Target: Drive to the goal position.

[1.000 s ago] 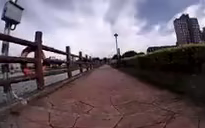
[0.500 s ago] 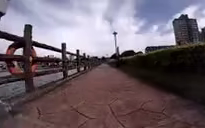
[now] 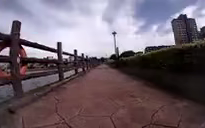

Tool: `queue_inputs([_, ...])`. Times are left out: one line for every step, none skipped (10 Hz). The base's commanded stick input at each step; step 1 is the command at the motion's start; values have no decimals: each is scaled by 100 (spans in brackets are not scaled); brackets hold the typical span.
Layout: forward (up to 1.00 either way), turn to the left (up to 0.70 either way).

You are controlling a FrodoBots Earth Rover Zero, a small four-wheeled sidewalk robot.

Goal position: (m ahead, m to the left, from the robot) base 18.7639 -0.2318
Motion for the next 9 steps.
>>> queue_inputs([70,6])
queue_inputs([70,6])
queue_inputs([70,6])
queue_inputs([70,6])
queue_inputs([70,3])
queue_inputs([70,-3])
queue_inputs([70,-6])
queue_inputs([70,-7])
queue_inputs([70,-8])
